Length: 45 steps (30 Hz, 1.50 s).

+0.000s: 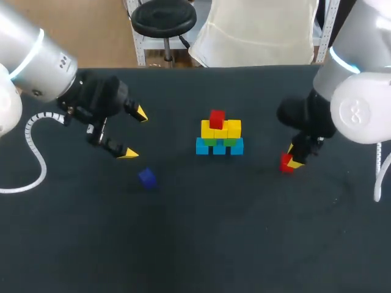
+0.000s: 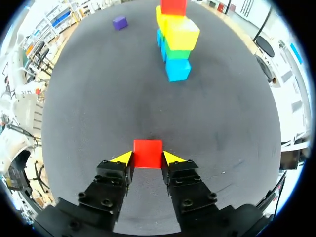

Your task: Place the blue cubes, place green cubes on the blue cubes, place the yellow cubes on the green cubes, then place the red cubes on the yellow cubes, and place purple cube on the red cubes.

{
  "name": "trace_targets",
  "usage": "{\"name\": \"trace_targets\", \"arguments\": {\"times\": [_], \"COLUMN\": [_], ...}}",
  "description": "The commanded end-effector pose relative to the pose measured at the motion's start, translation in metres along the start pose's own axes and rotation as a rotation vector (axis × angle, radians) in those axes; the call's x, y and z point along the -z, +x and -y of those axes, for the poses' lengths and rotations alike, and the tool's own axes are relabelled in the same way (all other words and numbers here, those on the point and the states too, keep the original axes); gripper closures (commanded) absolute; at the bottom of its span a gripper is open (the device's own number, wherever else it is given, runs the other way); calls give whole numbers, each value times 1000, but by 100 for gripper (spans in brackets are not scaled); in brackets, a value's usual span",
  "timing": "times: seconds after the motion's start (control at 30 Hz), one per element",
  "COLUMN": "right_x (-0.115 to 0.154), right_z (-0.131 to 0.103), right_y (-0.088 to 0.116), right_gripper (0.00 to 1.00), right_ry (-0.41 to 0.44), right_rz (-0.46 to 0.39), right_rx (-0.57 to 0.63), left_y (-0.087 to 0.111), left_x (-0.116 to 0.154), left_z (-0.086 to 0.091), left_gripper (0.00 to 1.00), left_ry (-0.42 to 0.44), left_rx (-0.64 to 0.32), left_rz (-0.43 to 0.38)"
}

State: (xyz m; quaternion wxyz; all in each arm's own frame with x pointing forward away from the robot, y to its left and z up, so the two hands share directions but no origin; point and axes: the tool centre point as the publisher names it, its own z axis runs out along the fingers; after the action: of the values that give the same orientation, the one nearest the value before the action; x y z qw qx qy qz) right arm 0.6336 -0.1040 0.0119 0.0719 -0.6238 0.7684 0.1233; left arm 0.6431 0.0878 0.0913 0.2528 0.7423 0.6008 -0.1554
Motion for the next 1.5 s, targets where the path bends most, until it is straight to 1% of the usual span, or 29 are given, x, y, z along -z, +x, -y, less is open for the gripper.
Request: {"name": "trace_targets", "arguments": {"times": [0.03,0.13,0.17,0.23,0.37,0.57,0.63,0.7,0.83,1.1,1.3,1.4,1.5], "right_x": [18,34,40,49,65,91,95,99,102,98,95,90,82], "right_z": [2,10,13,19,30,42,45,48,52,56,56,54,51], "right_y": [6,3,1,-2,-12,-34,-39,-46,-54,-70,-90,-101,-111], "right_gripper": [100,100,100,100,100,100,100,100,100,100,100,100,100], "right_ry": [15,28,21,39,34,17,12,7,-13,-52,-53,-57,-67], "right_rz": [30,55,73,68,72,22,12,-20,-28,-38,-38,-26,-34], "right_rx": [14,19,16,31,73,163,170,188,176,141,153,159,170], "left_y": [1,1,1,1,1,1,1,1,1,1,1,1,1], "left_x": [0,0,0,0,0,0,0,0,0,0,0,0,0], "left_z": [-1,-1,-1,-1,-1,-1,-1,-1,-1,-1,-1,-1,-1], "left_gripper": [0,0,0,0,0,0,0,0,0,0,0,0,0], "left_ry": [0,0,0,0,0,0,0,0,0,0,0,0,0], "left_rx": [-3,-3,-3,-3,-3,-3,-3,-3,-3,-3,-3,-3,-3], "left_rz": [3,3,3,3,3,3,3,3,3,3,3,3,3]}}
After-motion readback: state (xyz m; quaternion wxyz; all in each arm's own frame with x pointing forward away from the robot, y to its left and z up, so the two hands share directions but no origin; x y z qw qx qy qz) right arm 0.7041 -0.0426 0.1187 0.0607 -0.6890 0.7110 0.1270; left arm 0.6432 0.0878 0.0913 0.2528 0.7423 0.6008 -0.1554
